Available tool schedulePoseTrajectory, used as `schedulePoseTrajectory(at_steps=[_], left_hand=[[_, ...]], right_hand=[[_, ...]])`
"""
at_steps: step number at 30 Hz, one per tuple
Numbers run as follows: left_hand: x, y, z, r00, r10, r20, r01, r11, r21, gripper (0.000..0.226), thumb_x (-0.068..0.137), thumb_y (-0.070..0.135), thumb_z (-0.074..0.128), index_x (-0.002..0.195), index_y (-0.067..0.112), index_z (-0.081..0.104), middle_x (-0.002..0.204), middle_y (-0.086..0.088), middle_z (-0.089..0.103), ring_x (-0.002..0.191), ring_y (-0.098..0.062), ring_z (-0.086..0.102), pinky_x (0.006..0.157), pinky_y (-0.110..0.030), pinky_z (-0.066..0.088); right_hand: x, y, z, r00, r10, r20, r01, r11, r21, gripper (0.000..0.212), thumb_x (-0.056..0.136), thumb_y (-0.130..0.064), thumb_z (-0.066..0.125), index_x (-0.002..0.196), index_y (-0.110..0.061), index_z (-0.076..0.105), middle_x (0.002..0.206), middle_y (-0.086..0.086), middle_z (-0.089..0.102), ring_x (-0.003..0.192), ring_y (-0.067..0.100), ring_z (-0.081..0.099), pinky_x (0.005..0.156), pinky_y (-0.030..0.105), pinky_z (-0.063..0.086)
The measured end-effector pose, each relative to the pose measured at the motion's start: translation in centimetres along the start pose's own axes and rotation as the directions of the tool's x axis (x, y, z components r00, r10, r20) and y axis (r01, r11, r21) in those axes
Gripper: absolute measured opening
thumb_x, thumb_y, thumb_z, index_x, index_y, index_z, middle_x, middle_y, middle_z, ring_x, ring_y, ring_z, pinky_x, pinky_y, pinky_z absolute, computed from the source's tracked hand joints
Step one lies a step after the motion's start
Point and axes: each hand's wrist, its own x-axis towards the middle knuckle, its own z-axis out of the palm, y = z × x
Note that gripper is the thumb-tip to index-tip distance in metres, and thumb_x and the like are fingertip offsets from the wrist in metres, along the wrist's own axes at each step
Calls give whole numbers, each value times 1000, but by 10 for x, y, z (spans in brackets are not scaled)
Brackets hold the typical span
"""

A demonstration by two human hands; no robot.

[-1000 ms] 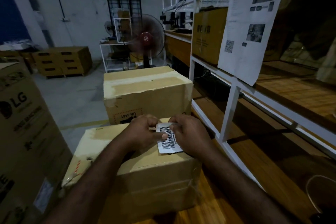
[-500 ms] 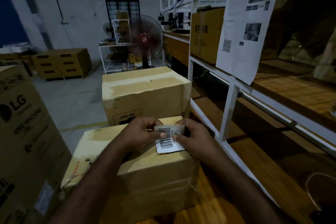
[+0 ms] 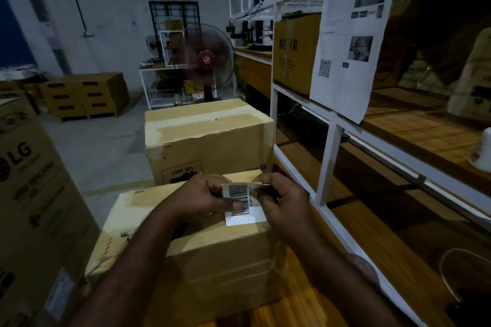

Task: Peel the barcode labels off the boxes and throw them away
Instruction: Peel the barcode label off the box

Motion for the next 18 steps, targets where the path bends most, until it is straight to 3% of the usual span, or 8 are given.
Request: schedulePoseTrajectory(at_steps=[3, 6, 9, 11, 13, 15, 18], left_hand=[[0, -3, 0, 999, -40, -24, 38, 996, -82, 17, 79, 16, 79, 97, 16, 79, 95, 3, 78, 88, -13, 73, 75, -24, 55], [-1, -3, -1, 995, -79, -58, 61, 961, -270, 14, 85, 11, 71, 98, 10, 76, 95, -5, 78, 87, -19, 75, 71, -27, 56], [2, 0, 1, 984, -113, -141, 44, 906, -421, 11, 91, 6, 64, 98, 6, 72, 87, -6, 78, 77, -17, 75, 61, -25, 57], [11, 1, -2, 963, -156, -219, 23, 859, -511, 12, 94, 5, 60, 101, 7, 69, 84, -5, 78, 77, -21, 73, 64, -30, 57], [24, -5, -6, 939, -169, -300, 15, 891, -454, 14, 97, 8, 57, 107, 8, 68, 92, -5, 76, 82, -21, 70, 69, -32, 56], [37, -14, -10, 914, -139, -381, 49, 970, -237, 14, 98, 13, 58, 107, 17, 66, 103, -4, 74, 88, -16, 69, 81, -33, 58], [47, -20, -6, 879, -136, -456, 83, 987, -135, 14, 95, 21, 63, 107, 26, 67, 105, 1, 72, 96, -19, 68, 94, -41, 54]], right_hand=[[-1, -4, -2, 996, -66, -52, 68, 997, 41, 28, 90, -7, 66, 114, -23, 66, 108, -8, 67, 100, 1, 64, 78, 24, 59], [0, -17, -7, 998, -8, -67, 20, 983, 183, 39, 92, -12, 65, 124, -33, 57, 119, -8, 60, 103, -2, 64, 73, 21, 59], [-2, -24, -16, 988, -48, -149, 54, 998, 34, 23, 94, -14, 63, 116, -21, 64, 114, -5, 63, 99, 6, 65, 73, 28, 60], [-10, -32, -19, 998, -64, -27, 60, 991, -124, 12, 95, -22, 61, 105, -23, 68, 103, -10, 64, 93, 2, 62, 74, 24, 56], [-21, -46, -19, 965, -7, 262, 91, 947, -309, 21, 95, -43, 53, 103, -31, 67, 101, -16, 63, 93, -2, 56, 83, 24, 51], [-29, -59, -16, 886, 62, 459, 203, 838, -506, 51, 92, -64, 38, 120, -30, 63, 122, -16, 59, 110, -2, 49, 103, 29, 40], [-31, -67, -7, 831, 195, 521, 239, 720, -651, 84, 90, -75, 15, 148, -19, 39, 156, -4, 33, 143, 13, 26, 119, 44, 14]])
